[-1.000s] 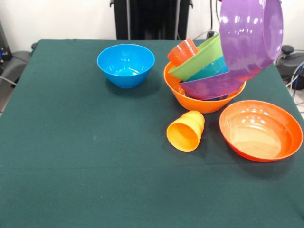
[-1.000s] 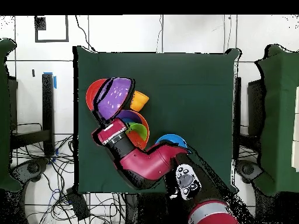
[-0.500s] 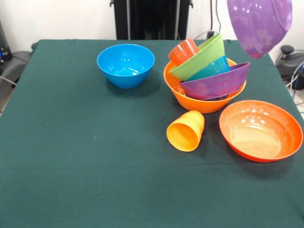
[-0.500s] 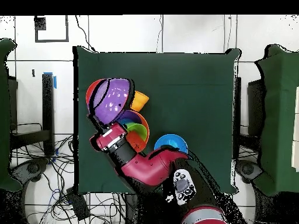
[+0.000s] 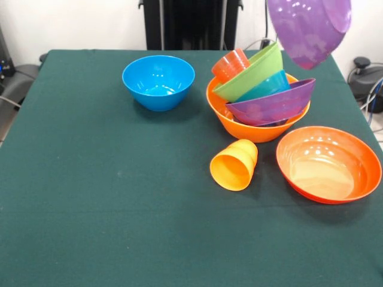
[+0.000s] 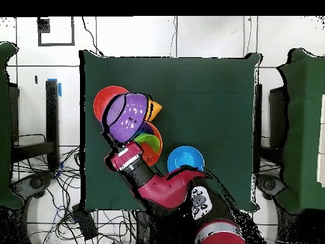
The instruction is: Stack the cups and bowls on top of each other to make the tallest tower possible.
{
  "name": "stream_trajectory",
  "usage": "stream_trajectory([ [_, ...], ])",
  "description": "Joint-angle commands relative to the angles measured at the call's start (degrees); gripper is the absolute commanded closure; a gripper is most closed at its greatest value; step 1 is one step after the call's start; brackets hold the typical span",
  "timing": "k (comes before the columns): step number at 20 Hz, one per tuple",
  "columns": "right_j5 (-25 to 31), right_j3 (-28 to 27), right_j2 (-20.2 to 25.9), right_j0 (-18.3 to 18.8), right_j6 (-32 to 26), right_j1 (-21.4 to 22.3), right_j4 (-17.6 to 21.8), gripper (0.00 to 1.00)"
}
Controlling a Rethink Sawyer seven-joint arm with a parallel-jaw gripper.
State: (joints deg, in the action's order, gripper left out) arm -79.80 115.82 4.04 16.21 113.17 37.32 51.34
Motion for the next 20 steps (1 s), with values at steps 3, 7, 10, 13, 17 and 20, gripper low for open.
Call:
stream_trajectory([
  [3,-5.72,-3.24,-4.51,-2.31,-15.59,-8.84,3.63,1.0],
  [7,-9.28,-3.52,-6.58,-2.89,-16.57,-11.86,2.97,1.0],
  [10,-12.3,-3.74,-8.18,-3.66,-18.09,-14.27,2.25,1.0],
  [13,-15.23,-4.27,-9.68,-4.87,-19.43,-16.83,0.84,1.0],
  [17,-19.28,-4.69,-11.6,-6.4,-20.36,-19.65,-1.05,1.0],
  [20,-22.6,-5.16,-12.84,-7.36,-21.03,-22.1,-2.23,1.0],
])
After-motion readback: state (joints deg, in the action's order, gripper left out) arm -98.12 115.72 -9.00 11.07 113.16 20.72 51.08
